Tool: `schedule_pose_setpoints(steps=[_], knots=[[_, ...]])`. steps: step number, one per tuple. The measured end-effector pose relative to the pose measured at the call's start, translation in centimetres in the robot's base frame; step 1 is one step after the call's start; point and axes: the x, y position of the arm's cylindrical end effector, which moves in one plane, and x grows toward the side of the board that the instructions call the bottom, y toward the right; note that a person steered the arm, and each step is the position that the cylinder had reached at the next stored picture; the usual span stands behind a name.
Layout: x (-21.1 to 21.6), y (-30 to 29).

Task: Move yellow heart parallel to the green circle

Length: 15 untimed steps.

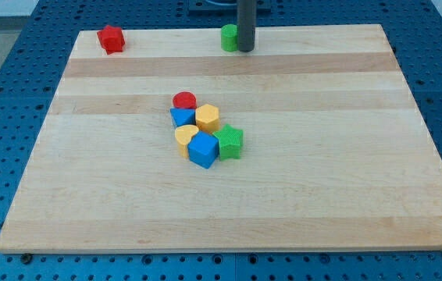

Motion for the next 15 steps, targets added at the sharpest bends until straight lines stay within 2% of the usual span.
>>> schedule_pose_setpoints(steps=[1,2,3,5,6,7,8,9,10,13,15], knots=[[-0.7,-0.9],[2.3,-2.9],[6.8,-7.0],[7.5,-18.2],[9.9,-25.3],[16.8,-26.5],[19.7,-20.7],[19.7,-14.9],[20.5,-13.0],[22.5,-13.2],[21.7,-6.4]])
